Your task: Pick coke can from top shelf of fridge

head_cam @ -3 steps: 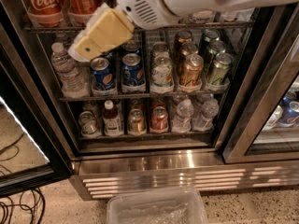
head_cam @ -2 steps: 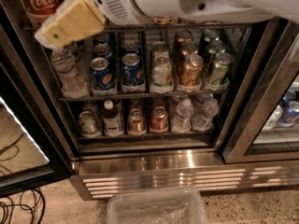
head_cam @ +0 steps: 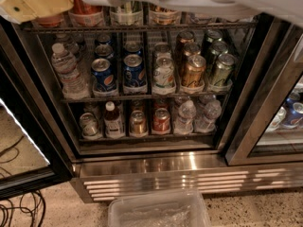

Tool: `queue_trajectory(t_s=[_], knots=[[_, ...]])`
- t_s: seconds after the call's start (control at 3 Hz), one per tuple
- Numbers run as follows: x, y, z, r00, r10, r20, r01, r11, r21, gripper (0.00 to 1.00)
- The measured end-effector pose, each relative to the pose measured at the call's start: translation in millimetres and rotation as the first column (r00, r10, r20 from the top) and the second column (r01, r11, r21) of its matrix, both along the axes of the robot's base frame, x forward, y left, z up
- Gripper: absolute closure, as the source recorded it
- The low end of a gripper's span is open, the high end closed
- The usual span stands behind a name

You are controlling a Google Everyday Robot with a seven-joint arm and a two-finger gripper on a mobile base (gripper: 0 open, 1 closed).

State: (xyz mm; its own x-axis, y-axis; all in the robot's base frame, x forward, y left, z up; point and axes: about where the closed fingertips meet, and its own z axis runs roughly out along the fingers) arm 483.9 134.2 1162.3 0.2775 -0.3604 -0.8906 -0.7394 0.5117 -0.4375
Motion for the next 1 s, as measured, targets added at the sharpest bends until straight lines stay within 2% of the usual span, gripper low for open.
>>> queue_trajectory(t_s=[0.33,0.67,1.0], knots=[[-18,26,-6,0.9996,0.021,-0.020,-0.021,1.000,-0.008,0.00],[-37,64,-33,0.9902,0.045,-0.132,-0.041,0.999,0.034,0.00],[-49,96,-69,0.9631,0.066,-0.261,-0.043,0.995,0.094,0.00]])
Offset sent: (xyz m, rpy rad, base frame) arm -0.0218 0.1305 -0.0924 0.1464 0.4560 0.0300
